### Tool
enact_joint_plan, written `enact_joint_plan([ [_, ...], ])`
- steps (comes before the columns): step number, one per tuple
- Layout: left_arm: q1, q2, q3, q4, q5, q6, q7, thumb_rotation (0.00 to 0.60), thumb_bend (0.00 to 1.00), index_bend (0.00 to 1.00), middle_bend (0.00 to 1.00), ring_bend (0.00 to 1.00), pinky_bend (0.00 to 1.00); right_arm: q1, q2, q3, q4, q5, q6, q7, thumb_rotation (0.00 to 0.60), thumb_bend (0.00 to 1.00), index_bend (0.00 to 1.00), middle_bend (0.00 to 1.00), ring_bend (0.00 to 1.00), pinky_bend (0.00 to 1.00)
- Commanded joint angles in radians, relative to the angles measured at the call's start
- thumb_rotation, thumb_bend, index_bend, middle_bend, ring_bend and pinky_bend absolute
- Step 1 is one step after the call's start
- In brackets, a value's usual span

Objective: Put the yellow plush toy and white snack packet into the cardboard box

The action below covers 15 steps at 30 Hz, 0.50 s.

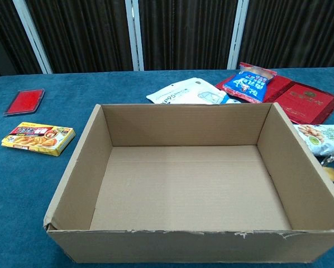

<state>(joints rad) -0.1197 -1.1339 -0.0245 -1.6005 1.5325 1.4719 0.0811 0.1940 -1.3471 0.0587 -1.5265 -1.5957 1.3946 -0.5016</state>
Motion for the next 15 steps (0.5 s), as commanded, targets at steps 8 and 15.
enact_joint_plan([
  [8,0.004,0.006,0.010,0.000,0.040,0.024,-0.022,0.600,0.04,0.00,0.00,0.00,0.00,0.075,0.119,0.067,-0.344,-0.070,-0.038,-0.288,0.600,0.34,0.66,0.63,0.65,0.85],
  [15,0.002,-0.008,0.025,0.020,0.068,0.022,-0.019,0.600,0.04,0.00,0.00,0.00,0.00,0.174,0.031,0.082,-0.496,-0.056,-0.192,-0.493,0.600,0.34,0.65,0.62,0.65,0.85],
])
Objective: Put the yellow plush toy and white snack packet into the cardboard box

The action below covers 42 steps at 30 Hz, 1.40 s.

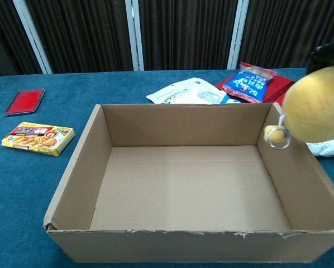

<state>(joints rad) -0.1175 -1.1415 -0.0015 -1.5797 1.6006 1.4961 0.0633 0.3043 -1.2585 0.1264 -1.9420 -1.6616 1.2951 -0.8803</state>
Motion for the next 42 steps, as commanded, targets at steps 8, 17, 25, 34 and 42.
enact_joint_plan([
  [8,0.001,-0.004,0.005,0.020,0.015,0.010,-0.024,0.600,0.04,0.00,0.00,0.00,0.00,0.137,-0.270,-0.016,-0.133,0.078,-0.215,-0.321,0.600,0.33,0.64,0.61,0.64,0.84],
  [17,0.006,0.001,0.002,0.020,0.008,0.017,-0.033,0.600,0.04,0.00,0.00,0.00,0.00,0.199,-0.474,0.002,-0.105,0.232,-0.275,-0.555,0.600,0.29,0.52,0.53,0.59,0.80],
  [25,0.003,-0.001,0.001,0.029,0.007,0.013,-0.041,0.600,0.04,0.00,0.00,0.00,0.00,0.229,-0.527,0.023,-0.113,0.376,-0.275,-0.598,0.600,0.00,0.00,0.00,0.02,0.28],
  [34,0.006,-0.004,-0.001,0.030,0.007,0.022,-0.037,0.600,0.04,0.00,0.00,0.00,0.00,0.256,-0.401,0.087,-0.167,0.454,-0.240,-0.596,0.600,0.00,0.00,0.00,0.00,0.10],
  [42,-0.001,-0.010,-0.003,0.029,-0.007,0.000,-0.023,0.600,0.03,0.00,0.00,0.00,0.00,0.257,-0.260,0.157,-0.212,0.532,-0.179,-0.557,0.600,0.00,0.00,0.00,0.00,0.10],
])
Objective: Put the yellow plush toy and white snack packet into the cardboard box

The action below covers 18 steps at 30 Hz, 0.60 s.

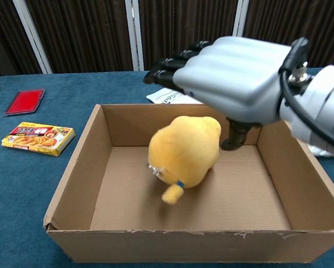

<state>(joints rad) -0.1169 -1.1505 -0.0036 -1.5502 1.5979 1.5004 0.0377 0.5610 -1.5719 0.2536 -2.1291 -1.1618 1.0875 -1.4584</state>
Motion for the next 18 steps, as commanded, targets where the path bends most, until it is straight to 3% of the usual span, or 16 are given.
enact_joint_plan([
  [1,-0.002,-0.001,-0.002,-0.001,-0.005,-0.005,0.003,0.600,0.04,0.00,0.00,0.00,0.00,0.000,0.064,0.033,-0.028,0.035,0.033,0.023,0.600,0.00,0.00,0.00,0.00,0.09],
  [9,-0.001,-0.005,-0.003,-0.007,-0.014,-0.009,0.022,0.600,0.04,0.00,0.00,0.00,0.00,-0.022,0.267,0.112,-0.043,0.094,0.060,0.145,0.600,0.00,0.00,0.00,0.00,0.06],
  [13,0.006,-0.014,-0.009,-0.014,-0.020,0.007,0.058,0.600,0.04,0.00,0.00,0.00,0.00,-0.027,0.393,0.142,0.026,0.139,-0.008,0.284,0.600,0.00,0.00,0.00,0.00,0.05],
  [18,0.020,-0.032,-0.023,-0.024,-0.023,0.047,0.107,0.600,0.04,0.00,0.00,0.00,0.00,-0.003,0.472,0.124,0.164,0.164,-0.128,0.445,0.600,0.00,0.00,0.00,0.00,0.04],
])
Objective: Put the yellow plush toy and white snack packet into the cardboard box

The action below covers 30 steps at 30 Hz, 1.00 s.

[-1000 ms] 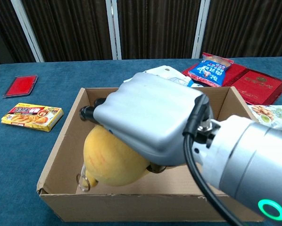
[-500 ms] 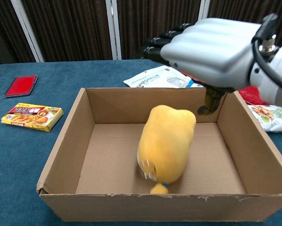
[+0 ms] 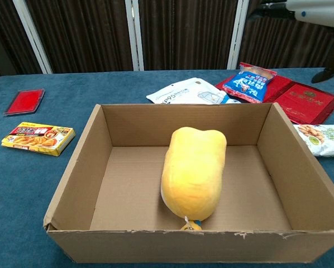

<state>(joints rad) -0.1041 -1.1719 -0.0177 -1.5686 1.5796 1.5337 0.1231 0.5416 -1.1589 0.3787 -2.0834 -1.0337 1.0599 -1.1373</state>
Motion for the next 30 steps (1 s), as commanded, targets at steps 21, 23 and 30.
enact_joint_plan([
  [21,-0.017,-0.054,-0.023,-0.006,-0.064,-0.054,0.123,0.600,0.04,0.00,0.00,0.00,0.00,0.134,-0.106,-0.143,0.678,0.024,-0.501,0.583,0.600,0.00,0.00,0.00,0.00,0.03],
  [23,-0.018,-0.054,-0.024,-0.006,-0.063,-0.053,0.122,0.600,0.04,0.00,0.00,0.00,0.00,0.149,-0.132,-0.164,0.726,0.024,-0.534,0.599,0.600,0.00,0.00,0.00,0.00,0.01],
  [30,-0.029,-0.056,-0.028,0.008,-0.089,-0.086,0.119,0.600,0.04,0.00,0.00,0.00,0.00,0.184,-0.180,-0.194,0.833,0.024,-0.607,0.662,0.600,0.00,0.00,0.00,0.00,0.00],
])
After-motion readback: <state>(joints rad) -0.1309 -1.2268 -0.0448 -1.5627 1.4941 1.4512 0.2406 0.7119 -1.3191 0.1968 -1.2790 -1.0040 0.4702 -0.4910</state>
